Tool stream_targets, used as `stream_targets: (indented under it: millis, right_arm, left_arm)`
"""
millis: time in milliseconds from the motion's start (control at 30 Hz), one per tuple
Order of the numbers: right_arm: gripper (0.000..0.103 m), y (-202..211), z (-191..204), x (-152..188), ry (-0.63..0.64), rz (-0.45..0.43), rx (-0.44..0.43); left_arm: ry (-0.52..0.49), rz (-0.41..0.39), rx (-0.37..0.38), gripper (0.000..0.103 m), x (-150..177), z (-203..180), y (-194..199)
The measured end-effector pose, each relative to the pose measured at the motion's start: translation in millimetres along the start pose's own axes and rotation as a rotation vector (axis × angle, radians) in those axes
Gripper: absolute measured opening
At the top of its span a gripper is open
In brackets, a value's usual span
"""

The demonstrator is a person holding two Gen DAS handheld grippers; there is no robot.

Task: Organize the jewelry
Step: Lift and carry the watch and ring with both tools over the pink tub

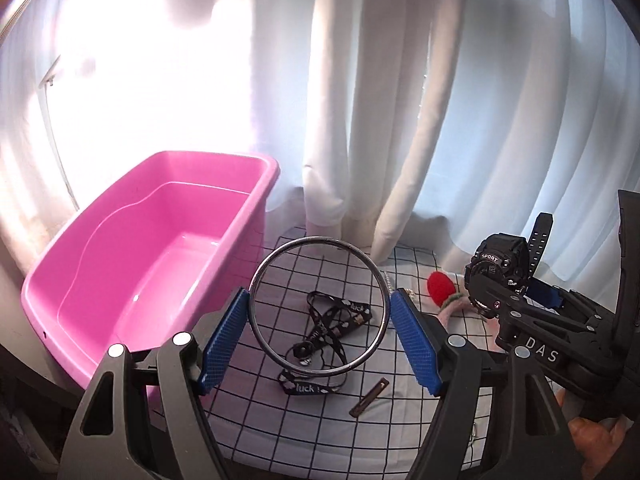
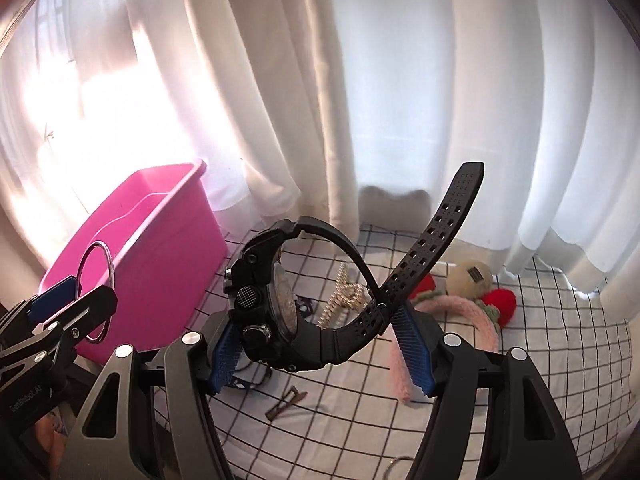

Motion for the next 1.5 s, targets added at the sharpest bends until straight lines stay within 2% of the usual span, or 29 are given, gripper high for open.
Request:
stream_targets:
  millis: [167,333,567,667,867,1133,1500]
  right_arm:
    - [0.065,-13.2,76.9,-38.3,0.103,-0.026,-0.096]
    - [0.065,-34.8,150.1,-63.9,0.183,-0.023,-0.18]
    - [0.065,-82.4,232.0,-73.0,0.263,0.061,-0.255]
    - [0.065,-109.0,254.3,-69.1,0.283,0.112,-0.251]
    - [0.065,-142.2,267.0,-57.7,0.299,0.194,-0.218]
    - [0.065,-166.9,267.5,-53.3,0.296,0.25,-0.164]
    - [0.066,-172.9,266.9,-47.9,0.321,0.278,-0.121]
  left_arm:
    - [0.069,-0.047,-0.08,0.071,-29.5,65.5,9.4]
    - [0.11,-0.065,-0.172,0.071,-43.3,127.8,7.7]
    - [0.181,0.006,-0.235,0.071,-41.6,201.0,-19.6]
    - [0.205,0.044,-0.248,0.071,-36.9,219.9,-35.3]
    - [0.231,0.097,-0.264,0.071,-31.3,239.0,-55.0]
    - [0.245,0.165,-0.279,0.071,-18.2,252.3,-74.3]
    - [0.275,0.208,-0.275,0.073,-12.7,261.3,-79.6]
Point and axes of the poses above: each gripper's, at about its wrist camera, not at the fingertips, and y roughly against the way its jaws point, z to its left, x to its underside, the point moved 7 cm from there along -y, roughly the way its jaws point
